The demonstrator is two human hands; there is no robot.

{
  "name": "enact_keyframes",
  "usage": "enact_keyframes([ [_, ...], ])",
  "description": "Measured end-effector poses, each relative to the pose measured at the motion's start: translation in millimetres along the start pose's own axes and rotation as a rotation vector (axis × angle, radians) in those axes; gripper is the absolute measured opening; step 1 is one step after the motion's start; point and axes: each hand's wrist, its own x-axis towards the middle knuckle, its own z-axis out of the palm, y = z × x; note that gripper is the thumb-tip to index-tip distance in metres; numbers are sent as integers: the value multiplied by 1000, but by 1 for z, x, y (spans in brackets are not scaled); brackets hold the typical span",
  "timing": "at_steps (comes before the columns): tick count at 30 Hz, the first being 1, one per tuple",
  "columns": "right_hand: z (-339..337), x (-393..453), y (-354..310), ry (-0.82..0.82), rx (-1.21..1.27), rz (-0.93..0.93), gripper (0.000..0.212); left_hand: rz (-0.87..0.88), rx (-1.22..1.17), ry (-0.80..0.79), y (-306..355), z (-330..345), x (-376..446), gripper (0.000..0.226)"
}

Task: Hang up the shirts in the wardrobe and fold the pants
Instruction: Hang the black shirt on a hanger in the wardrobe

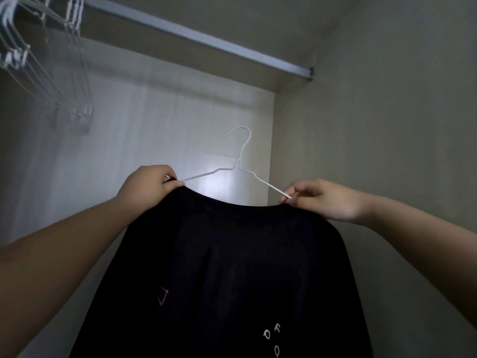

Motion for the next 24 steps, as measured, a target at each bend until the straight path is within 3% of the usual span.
enact_keyframes([
  [4,-13,-2,-11,194,205,10,20,-9,-4,24,20,13,20,22],
  [11,-36,-3,-17,382,126,90,19,-32,-239,-55,76,40,41,26],
  [15,-52,0,-20,468,92,126,16,-95,-523,-177,117,50,40,55],
  [19,-73,12,-25,581,8,125,16,-148,-915,-232,164,56,36,54],
  [24,-109,37,-30,752,-24,139,20,-109,-1181,-355,218,58,34,57],
])
